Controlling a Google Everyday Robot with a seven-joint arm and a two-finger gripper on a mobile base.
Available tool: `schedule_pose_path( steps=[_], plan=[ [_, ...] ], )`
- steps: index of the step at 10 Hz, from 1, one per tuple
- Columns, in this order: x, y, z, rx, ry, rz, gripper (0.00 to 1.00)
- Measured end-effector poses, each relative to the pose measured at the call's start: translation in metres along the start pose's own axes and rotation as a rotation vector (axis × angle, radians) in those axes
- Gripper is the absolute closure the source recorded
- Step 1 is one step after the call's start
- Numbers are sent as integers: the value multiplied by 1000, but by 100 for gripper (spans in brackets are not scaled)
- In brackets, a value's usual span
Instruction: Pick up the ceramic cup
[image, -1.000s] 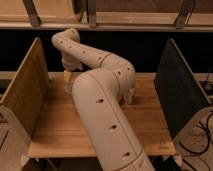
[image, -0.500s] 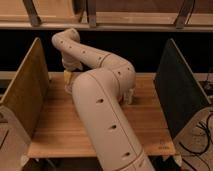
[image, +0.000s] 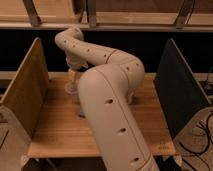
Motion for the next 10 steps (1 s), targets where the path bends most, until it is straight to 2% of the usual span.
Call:
schedule_pose_path(
  steps=[2, 3, 5, 7, 10],
  plan=[
    [9, 7, 10, -32, -4, 31, 25],
    [4, 16, 19, -58, -14, 31, 25],
    [-14, 30, 33, -89, -32, -2, 25],
    [-23, 36, 49, -104, -26, -20, 25],
    [-19, 30, 67, -110, 5, -2, 25]
  ],
)
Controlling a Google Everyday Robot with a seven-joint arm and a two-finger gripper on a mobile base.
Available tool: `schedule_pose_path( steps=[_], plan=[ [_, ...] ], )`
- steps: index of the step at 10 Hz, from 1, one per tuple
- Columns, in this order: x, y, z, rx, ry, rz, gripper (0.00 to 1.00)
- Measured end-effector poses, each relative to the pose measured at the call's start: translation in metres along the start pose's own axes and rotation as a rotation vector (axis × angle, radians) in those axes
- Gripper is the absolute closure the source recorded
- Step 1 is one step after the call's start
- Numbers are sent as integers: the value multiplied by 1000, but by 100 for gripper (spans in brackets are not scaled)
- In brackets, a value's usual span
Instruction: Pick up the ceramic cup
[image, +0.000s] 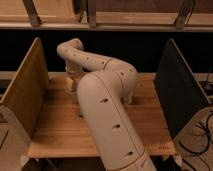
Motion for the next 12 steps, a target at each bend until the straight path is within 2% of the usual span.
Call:
schedule_pose_path(
  steps=[2, 3, 5, 7, 8, 10, 12],
  plan=[
    [0, -2, 9, -5, 16, 10, 25],
    [-1, 1, 15, -22, 22, 16, 30],
    [-2, 13, 32, -83, 35, -2, 51],
    [-4, 16, 37, -109, 35, -13, 71],
    [-6, 13, 33, -109, 26, -14, 82],
    [-11, 8, 21, -96, 8, -18, 97],
    [-16, -4, -11, -41, -38, -21, 100]
  ],
)
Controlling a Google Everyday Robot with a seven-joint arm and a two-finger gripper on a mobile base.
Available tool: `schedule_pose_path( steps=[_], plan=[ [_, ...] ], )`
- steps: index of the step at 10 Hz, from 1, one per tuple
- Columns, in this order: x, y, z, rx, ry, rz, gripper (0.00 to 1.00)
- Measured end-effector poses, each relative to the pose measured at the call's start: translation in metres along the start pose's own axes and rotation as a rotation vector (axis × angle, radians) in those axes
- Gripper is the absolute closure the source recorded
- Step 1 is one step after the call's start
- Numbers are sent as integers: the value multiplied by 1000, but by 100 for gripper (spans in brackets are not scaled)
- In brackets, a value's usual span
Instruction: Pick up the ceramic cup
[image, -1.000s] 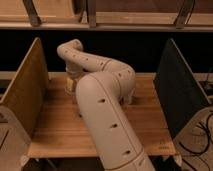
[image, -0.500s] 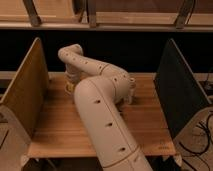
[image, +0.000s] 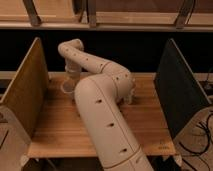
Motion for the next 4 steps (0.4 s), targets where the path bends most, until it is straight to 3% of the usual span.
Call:
schedule_pose_path(
  steps=[2, 4],
  plan=[
    [-2, -7, -44, 79, -47, -6, 100],
    [7, -8, -67, 112, -59, 10, 100]
  ],
)
